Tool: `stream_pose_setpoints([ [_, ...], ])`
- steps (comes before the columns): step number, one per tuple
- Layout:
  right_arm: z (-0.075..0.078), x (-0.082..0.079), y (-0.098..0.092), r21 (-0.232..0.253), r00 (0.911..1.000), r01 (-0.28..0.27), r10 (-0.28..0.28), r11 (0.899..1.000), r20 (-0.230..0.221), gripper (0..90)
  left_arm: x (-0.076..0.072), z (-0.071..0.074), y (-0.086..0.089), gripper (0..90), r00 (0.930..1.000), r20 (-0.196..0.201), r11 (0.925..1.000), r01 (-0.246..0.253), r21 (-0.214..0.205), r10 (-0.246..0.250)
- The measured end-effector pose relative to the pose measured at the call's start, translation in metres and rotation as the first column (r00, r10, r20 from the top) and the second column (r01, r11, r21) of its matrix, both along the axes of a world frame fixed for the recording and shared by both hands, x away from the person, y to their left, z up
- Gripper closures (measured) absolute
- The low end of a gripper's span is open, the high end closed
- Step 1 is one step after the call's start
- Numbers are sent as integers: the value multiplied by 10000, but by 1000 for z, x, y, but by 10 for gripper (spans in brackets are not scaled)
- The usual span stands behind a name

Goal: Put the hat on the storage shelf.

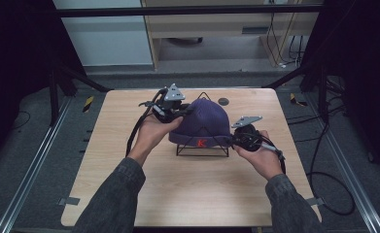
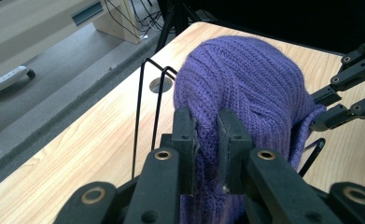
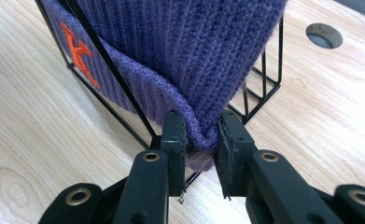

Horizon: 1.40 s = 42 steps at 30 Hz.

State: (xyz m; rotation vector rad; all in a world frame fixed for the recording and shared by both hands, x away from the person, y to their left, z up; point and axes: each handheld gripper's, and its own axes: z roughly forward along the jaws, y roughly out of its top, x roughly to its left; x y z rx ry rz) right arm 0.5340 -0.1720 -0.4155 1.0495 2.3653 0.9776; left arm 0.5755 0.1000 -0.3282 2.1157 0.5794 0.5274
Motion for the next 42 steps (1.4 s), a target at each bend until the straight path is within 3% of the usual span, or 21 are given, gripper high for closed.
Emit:
stream_pose_setpoints([
  [10, -8, -1, 1, -32, 9998, 13, -14, 10000, -173, 745, -1, -11, 2, 785, 9999, -132, 10000, 56, -63, -57],
  [20, -20, 0, 2, -93, 9993, 97, -100, 9999, -347, 743, -4, -15, 0, 781, 9996, -172, 9995, 206, 222, -203],
  [30, -21, 2, 1, -204, 9991, 183, -190, 9996, -369, 746, -7, -22, 2, 782, 9995, -248, 9998, 210, 2, -210],
  [42, -27, 2, -1, -397, 9982, 189, -211, 9990, -565, 745, -10, -29, 3, 773, 9989, -371, 9991, 297, 289, -286],
])
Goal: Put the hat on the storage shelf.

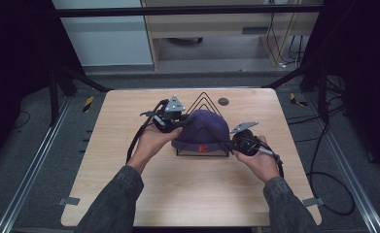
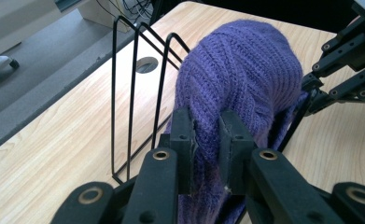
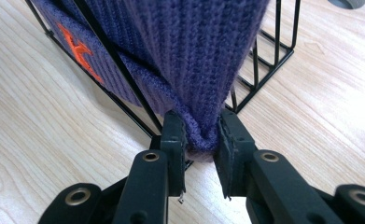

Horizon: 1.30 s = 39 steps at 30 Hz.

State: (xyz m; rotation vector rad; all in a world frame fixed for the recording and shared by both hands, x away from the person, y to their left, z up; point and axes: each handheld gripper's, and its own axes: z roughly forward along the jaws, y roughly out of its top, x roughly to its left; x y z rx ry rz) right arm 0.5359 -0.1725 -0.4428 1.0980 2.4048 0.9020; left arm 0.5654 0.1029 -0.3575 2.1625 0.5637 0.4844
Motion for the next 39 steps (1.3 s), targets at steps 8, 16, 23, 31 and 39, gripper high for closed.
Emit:
stream_pose_setpoints([
  [8, -6, 0, -2, 10, 9999, 59, -59, 10000, -116, 742, -1, -6, 2, 774, 9999, 14, 9999, 115, 66, -115],
  [16, -8, -1, -4, 119, 9999, 96, -95, 9999, -142, 742, -5, -8, 4, 777, 9997, 9, 9997, 250, -49, -250],
  [23, -10, -1, -4, 32, 9997, 82, -81, 10000, -229, 741, -5, -13, 5, 769, 9997, -142, 9996, 170, -209, -173],
  [31, -8, -4, -4, 3, 9996, 139, -139, 9999, -229, 669, -7, -15, 11, 617, 9990, -56, 9973, -453, -584, 450],
  [39, 11, -23, -8, 282, 9966, 675, -687, 9973, 464, 319, -22, 0, 33, 229, 9957, -61, 9931, -922, -723, 920],
])
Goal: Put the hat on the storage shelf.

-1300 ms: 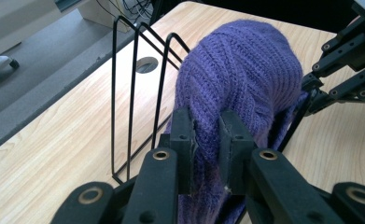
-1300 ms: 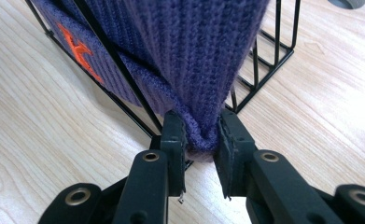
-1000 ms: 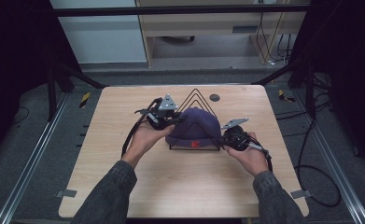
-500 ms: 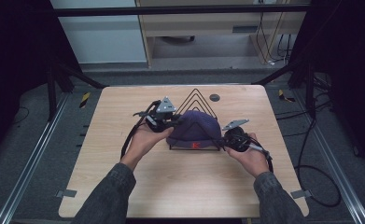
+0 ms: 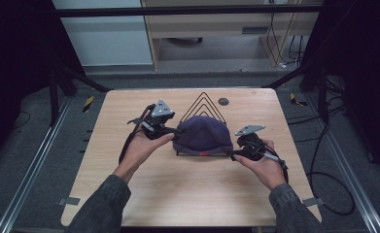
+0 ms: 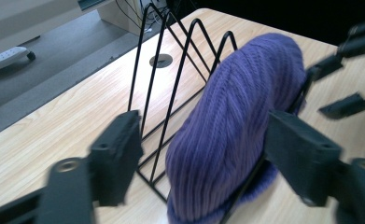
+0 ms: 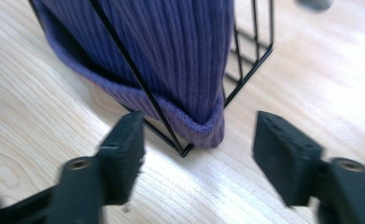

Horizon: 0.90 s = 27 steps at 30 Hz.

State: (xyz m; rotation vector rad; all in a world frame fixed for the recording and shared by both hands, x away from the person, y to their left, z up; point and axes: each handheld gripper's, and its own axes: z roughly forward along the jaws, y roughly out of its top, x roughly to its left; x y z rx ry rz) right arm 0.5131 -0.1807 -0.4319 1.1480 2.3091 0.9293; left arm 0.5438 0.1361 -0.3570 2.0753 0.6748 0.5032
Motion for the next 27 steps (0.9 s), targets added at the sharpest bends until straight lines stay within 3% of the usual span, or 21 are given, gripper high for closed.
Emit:
stream_pose_setpoints([
  [5, 8, -22, -2, 330, 9986, -66, 48, 9994, 528, 159, -19, -8, 22, 102, 9985, -491, 9979, -201, 617, 232],
  [9, -3, -37, 0, 371, 9989, -252, 237, 9990, 395, 104, -35, -27, 47, 70, 9950, -972, 9982, -193, 572, 248],
  [13, -18, -49, 1, 104, 9961, -842, 839, 9964, 278, 73, -55, -51, 76, 71, 9922, -1168, 9953, -329, 916, 435],
  [16, -31, -53, -3, -94, 9956, -930, 931, 9956, 59, 72, -67, -77, 103, 41, 9842, -1549, 9927, -710, 978, 857],
  [18, -38, -54, -6, 22, 9968, -788, 788, 9969, -121, 72, -71, -91, 117, 39, 9769, -1684, 9856, -1104, 1282, 1313],
  [21, -48, -54, -8, 94, 9977, -621, 623, 9980, -276, 81, -71, -111, 128, 47, 9633, -2148, 9766, -1243, 1755, 1612],
  [22, -53, -53, -8, 56, 9982, -520, 522, 9986, -305, 96, -70, -113, 129, 52, 9603, -2241, 9742, -1249, 1882, 1664],
  [25, -61, -51, -10, 44, 9981, -262, 264, 9996, -554, 118, -68, -117, 132, 50, 9531, -2558, 9799, -1247, 1554, 1619],
  [27, -66, -52, -10, -34, 9973, -213, 210, 9998, -700, 120, -66, -122, 131, 49, 9497, -2676, 9777, -1187, 1734, 1628],
])
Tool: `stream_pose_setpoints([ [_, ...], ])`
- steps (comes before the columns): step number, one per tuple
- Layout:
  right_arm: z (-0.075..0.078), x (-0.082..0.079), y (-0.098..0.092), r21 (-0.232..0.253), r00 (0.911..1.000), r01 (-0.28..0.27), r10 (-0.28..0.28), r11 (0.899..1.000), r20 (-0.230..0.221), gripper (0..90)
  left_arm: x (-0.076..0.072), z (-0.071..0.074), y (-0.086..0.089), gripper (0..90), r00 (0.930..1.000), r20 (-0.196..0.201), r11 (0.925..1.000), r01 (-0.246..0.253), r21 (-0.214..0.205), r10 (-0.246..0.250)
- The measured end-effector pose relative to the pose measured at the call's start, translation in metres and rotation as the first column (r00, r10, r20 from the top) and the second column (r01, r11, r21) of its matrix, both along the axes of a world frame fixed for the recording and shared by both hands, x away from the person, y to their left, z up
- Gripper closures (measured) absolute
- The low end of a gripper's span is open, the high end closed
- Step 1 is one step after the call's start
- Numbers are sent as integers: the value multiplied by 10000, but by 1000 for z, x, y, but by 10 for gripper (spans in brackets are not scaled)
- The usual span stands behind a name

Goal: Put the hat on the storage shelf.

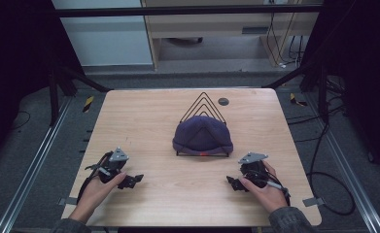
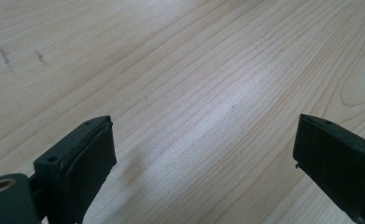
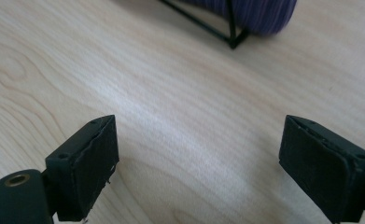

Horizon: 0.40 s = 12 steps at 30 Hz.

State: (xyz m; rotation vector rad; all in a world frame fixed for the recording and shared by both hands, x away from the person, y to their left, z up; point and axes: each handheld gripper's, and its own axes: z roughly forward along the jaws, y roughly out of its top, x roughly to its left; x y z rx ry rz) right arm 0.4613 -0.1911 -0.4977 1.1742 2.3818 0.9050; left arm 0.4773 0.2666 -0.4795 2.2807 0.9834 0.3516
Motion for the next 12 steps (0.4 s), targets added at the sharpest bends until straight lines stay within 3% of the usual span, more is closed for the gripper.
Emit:
stream_pose_setpoints([
  [2, -5, 0, -1, 15, 9998, 52, -52, 10000, -190, 86, 0, -4, -3, 50, 9999, -86, 9993, 66, 372, -63],
  [3, -7, 0, -2, 63, 10000, 71, -71, 10000, -52, 82, 0, -5, -4, 50, 9999, -148, 9990, 95, 438, -89],
  [9, -13, -5, -3, 492, 9985, 338, -359, 9982, 424, 55, 2, -14, -9, 48, 9982, -599, 9979, 72, 651, -33],
  [12, -14, -5, -3, 576, 9979, 324, -355, 9978, 537, 53, 1, -14, -11, 38, 9983, -573, 9975, 146, 695, -106],
])
